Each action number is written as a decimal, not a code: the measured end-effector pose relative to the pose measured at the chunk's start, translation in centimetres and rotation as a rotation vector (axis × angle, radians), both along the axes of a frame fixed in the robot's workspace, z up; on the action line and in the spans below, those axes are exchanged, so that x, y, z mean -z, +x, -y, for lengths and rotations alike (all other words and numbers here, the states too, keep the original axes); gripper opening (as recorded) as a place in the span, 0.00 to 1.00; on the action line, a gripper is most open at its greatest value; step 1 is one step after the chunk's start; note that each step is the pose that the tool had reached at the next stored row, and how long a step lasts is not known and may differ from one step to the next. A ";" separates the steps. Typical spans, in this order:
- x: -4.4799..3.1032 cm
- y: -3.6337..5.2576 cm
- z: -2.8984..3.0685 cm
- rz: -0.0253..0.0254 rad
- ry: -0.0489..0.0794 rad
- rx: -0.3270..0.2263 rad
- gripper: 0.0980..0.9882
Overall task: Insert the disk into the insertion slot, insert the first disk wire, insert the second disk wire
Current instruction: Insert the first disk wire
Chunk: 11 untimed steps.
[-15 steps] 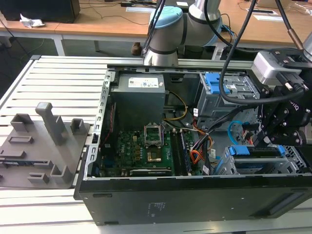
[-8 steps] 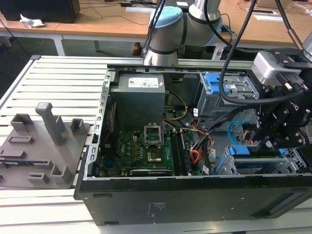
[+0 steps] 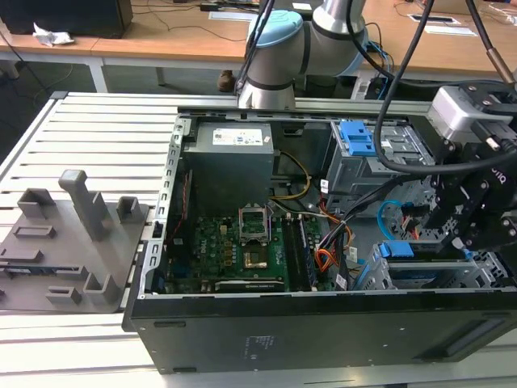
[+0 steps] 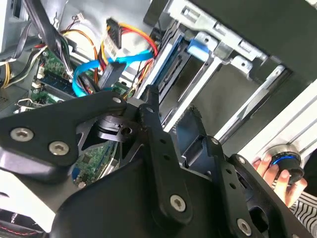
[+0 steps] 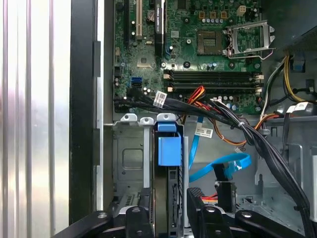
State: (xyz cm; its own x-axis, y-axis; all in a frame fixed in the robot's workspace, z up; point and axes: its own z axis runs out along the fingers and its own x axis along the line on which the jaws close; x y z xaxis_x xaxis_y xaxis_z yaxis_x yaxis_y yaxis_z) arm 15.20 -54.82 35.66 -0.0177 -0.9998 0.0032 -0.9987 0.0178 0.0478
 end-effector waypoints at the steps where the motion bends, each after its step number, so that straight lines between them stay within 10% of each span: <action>1: 0.00 0.12 -0.01 0.0000 0.000 0.000 0.37; 11: -1.47 0.15 0.00 0.0000 -0.001 0.000 0.37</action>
